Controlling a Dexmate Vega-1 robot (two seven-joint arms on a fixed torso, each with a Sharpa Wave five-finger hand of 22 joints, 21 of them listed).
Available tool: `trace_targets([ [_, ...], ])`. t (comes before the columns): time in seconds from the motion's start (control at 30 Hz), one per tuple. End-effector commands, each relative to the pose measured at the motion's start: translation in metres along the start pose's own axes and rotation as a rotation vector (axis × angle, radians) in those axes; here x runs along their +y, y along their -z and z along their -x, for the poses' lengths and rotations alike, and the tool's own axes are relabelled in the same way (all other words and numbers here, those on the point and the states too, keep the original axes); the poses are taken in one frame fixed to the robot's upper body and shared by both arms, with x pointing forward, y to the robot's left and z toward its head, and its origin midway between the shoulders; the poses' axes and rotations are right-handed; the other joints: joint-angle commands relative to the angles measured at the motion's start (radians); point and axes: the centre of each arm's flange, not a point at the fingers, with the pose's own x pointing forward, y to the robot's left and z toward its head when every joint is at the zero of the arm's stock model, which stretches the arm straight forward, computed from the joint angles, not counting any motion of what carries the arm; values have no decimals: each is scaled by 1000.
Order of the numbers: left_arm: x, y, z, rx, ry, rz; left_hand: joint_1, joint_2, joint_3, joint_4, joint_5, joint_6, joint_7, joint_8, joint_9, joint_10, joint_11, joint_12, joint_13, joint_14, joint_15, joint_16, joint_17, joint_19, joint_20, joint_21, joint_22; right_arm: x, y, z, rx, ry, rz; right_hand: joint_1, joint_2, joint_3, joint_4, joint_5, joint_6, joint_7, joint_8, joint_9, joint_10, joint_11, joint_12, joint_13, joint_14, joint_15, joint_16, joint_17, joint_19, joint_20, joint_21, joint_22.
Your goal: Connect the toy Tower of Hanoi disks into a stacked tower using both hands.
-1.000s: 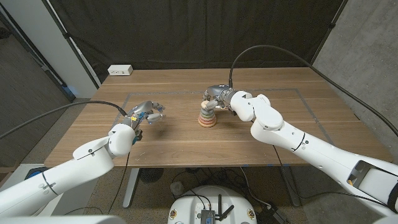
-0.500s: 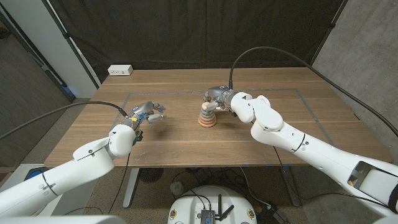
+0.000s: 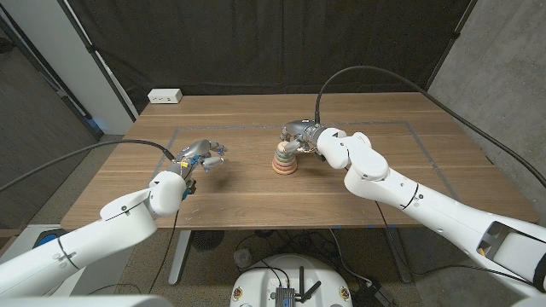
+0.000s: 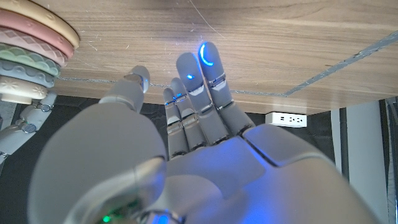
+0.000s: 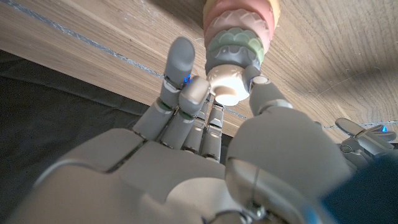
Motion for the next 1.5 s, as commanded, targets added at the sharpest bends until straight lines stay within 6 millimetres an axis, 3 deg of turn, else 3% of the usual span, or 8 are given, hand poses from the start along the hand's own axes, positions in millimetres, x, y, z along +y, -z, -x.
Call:
trace_targets([
  [0.03, 0, 3, 1, 6, -3, 3, -2, -5, 5, 1, -1, 11, 3, 2, 2, 12, -1, -3, 4, 4, -77, 9, 1, 3, -133, 6, 0, 4, -2, -2, 2, -7, 8, 32, 61, 37, 32, 3, 17, -14, 2, 6, 53, -55, 8, 0, -5, -1, 0, 1, 0, -19, 0, -1],
  [0.5, -1, 4, -1, -3, 1, 7, -3, -6, 6, 1, -1, 9, 0, 1, 3, 11, -4, -4, 5, 2, -77, 8, 0, 2, -133, 6, 0, 6, -1, 1, 25, -20, 17, 20, 51, 31, 33, 2, -20, -16, -7, 20, 1, -51, -8, 0, -23, -1, -15, -7, -10, -18, -6, -5],
  [0.87, 0, 6, 2, 0, -7, 7, -4, -6, 6, 1, -1, 9, 0, 0, 3, 9, -8, -5, 5, 2, -77, 8, 0, 2, -134, 7, 0, 3, -6, 3, 17, -43, 58, -5, 5, 13, 31, 0, -118, -5, -23, 54, -88, -39, -16, -11, -54, -2, -48, -15, -31, -17, -20, -11],
  [1.03, 0, 6, 2, 1, -5, 6, -4, -6, 7, 1, -1, 10, -2, 0, 3, 11, -8, -5, 5, 2, -77, 9, 0, 2, -134, 7, 0, 3, -6, 3, 18, -50, 66, -26, -18, 1, 36, -1, -163, 2, -32, 64, -140, -30, -18, -19, -74, -2, -75, -22, -45, -17, -29, -12],
  [1.27, 0, 4, 3, 3, -11, -14, -5, -6, 7, 1, -1, 13, -3, 1, 4, 11, -8, -5, 5, 2, -77, 9, 0, 1, -134, 7, 1, 4, -5, 1, 17, -85, 56, -53, -38, -16, 40, -7, -247, 20, -54, 60, -224, 6, -22, -39, -64, -2, -93, -15, -47, -17, -32, -8],
  [1.5, -1, 6, 2, 3, -8, -16, -6, -6, 7, 1, -1, 14, -5, 2, 4, 12, -8, -6, 3, 1, -77, 8, -1, 1, -133, 6, 0, 1, -5, 4, 20, -66, 65, -62, -48, -19, 40, -10, -281, 31, -57, 55, -256, 14, -20, -49, -76, -2, -109, -19, -53, -17, -40, -12],
])
